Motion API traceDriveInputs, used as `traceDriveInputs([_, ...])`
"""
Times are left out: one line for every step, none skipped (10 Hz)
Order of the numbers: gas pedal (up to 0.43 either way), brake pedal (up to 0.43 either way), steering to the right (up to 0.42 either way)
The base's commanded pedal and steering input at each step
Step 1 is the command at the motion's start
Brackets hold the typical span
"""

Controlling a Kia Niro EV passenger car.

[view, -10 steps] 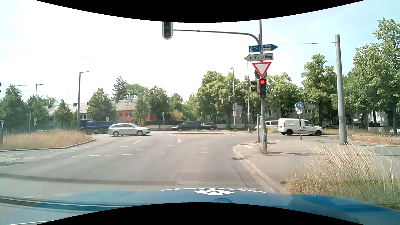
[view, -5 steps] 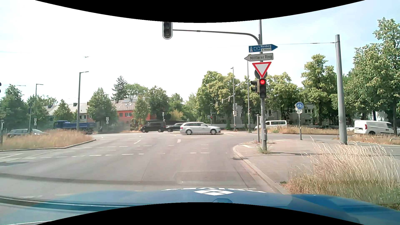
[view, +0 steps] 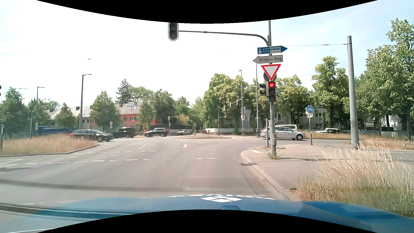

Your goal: Follow the waypoints while adhering to traffic rules and regulations

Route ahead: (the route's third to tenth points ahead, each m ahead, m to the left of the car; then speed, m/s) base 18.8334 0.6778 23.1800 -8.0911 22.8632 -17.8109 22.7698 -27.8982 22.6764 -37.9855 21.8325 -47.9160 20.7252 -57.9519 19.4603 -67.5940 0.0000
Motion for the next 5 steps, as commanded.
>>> traceDriveInputs([0.000, 0.262, 0.004])
traceDriveInputs([0.000, 0.262, 0.004])
traceDriveInputs([0.000, 0.262, 0.004])
traceDriveInputs([0.000, 0.262, 0.004])
traceDriveInputs([0.000, 0.262, 0.004])
